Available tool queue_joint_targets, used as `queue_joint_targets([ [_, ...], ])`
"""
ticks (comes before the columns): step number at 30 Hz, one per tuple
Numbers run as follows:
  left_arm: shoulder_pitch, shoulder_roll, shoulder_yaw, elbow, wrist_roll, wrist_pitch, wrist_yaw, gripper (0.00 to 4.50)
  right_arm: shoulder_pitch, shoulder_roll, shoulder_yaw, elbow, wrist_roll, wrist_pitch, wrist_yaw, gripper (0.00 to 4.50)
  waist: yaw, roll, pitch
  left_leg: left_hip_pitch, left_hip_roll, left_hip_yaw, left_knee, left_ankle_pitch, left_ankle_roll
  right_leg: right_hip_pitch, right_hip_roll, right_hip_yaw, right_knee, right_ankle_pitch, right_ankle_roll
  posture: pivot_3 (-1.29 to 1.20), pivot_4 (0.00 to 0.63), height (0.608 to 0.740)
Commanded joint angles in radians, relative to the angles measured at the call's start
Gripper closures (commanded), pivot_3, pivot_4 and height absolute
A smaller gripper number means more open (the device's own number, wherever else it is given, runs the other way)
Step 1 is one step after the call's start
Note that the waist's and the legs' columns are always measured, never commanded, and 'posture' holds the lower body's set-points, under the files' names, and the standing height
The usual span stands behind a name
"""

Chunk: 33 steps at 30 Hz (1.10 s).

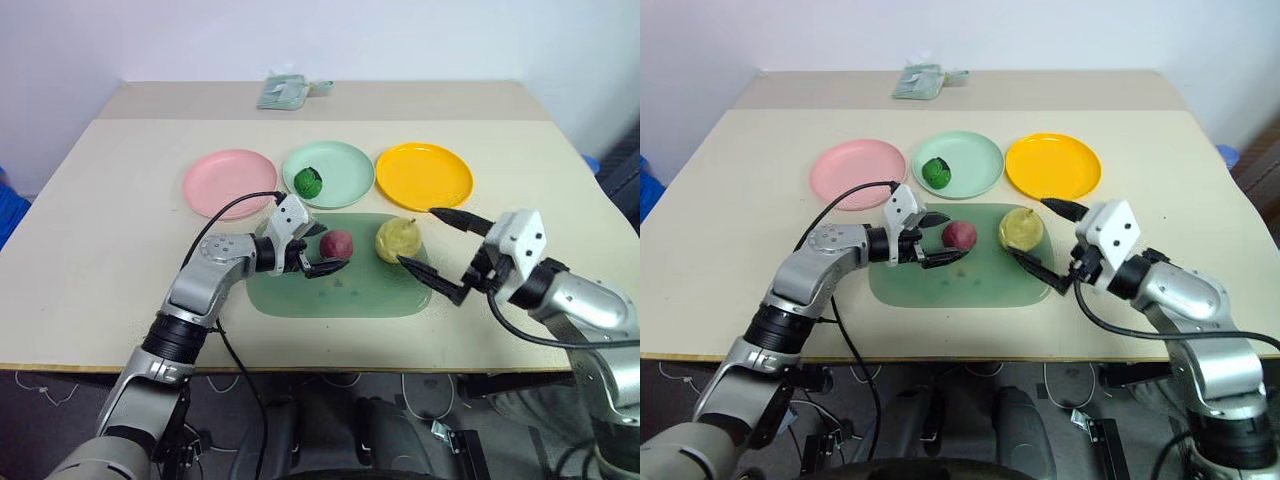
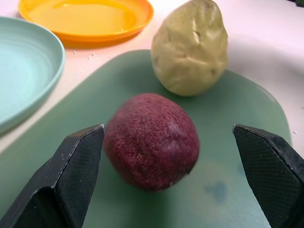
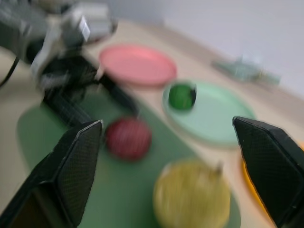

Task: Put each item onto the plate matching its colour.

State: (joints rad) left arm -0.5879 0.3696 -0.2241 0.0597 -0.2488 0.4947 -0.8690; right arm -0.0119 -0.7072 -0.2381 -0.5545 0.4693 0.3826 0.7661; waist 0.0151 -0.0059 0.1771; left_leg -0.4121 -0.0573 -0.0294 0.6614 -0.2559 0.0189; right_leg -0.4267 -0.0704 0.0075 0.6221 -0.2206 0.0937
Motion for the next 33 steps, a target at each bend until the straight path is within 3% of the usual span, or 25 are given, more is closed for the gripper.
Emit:
queue_joint_targets([
  [1, -0.012, -0.003, -0.001, -0.01, 0.007, -0.023, -0.004, 0.08, 0.063, -0.032, -0.093, -0.06, 0.03, -0.006, 0.024, 0.0, 0.0, 0.0, 0.0, 0.0, 0.0, 0.0, 0.0, 0.0, 0.0, 0.0, 0.0, 0.0, 0.0, 0.0, 0.0, 0.0, 0.15, 0.74],
  [11, -0.012, -0.003, -0.001, 0.007, 0.022, -0.024, -0.006, 0.08, 0.215, -0.055, -0.253, -0.107, 0.103, 0.007, 0.06, 0.0, 0.0, 0.0, 0.0, 0.0, 0.0, 0.0, 0.001, 0.0, 0.0, 0.001, 0.0, 0.0, 0.0, 0.0, 0.0, 0.0, 0.15, 0.74],
  [15, -0.011, -0.005, 0.003, 0.004, 0.032, -0.023, 0.009, 1.28, 0.198, -0.058, -0.242, -0.106, 0.118, 0.01, 0.056, 0.0, 0.0, 0.0, 0.0, 0.0, 0.0, 0.0, 0.001, 0.0, 0.0, 0.001, 0.0, 0.0, 0.0, 0.0, 0.0, 0.0, 0.15, 0.74],
  [22, 0.001, -0.016, 0.034, -0.013, 0.029, -0.026, 0.05, 1.28, 0.187, -0.054, -0.219, -0.103, 0.122, 0.002, 0.059, 0.0, 0.002, 0.0, 0.0, 0.0, 0.0, 0.0, 0.001, 0.0, 0.0, 0.001, 0.0, 0.0, 0.0, 0.0, 0.0, 0.0, 0.15, 0.74],
  [25, 0.001, -0.047, 0.125, -0.031, -0.017, 0.003, 0.128, 1.28, 0.18, -0.053, -0.21, -0.102, 0.121, -0.003, 0.061, 0.0, 0.0, 0.0, 0.0, 0.0, 0.0, 0.0, 0.001, 0.0, 0.0, 0.001, 0.0, 0.0, 0.0, 0.0, 0.0, 0.0, 0.15, 0.74],
  [29, -0.074, -0.114, 0.341, 0.048, -0.058, 0.027, 0.393, 1.28, 0.156, -0.054, -0.189, -0.088, 0.116, -0.008, 0.065, 0.0, 0.0, -0.001, 0.001, 0.0, 0.0, 0.0, 0.001, 0.0, 0.0, 0.001, 0.0, 0.0, 0.0, 0.001, 0.003, 0.0, 0.15, 0.74],
  [33, -0.12, -0.126, 0.451, 0.136, -0.053, -0.002, 0.541, 1.28, 0.131, -0.051, -0.167, -0.074, 0.11, -0.009, 0.064, 0.0, 0.0, -0.001, 0.0, 0.0, 0.0, 0.0, 0.002, 0.0, 0.0, 0.001, 0.001, -0.001, 0.0, 0.002, 0.004, 0.0, 0.15, 0.74],
])
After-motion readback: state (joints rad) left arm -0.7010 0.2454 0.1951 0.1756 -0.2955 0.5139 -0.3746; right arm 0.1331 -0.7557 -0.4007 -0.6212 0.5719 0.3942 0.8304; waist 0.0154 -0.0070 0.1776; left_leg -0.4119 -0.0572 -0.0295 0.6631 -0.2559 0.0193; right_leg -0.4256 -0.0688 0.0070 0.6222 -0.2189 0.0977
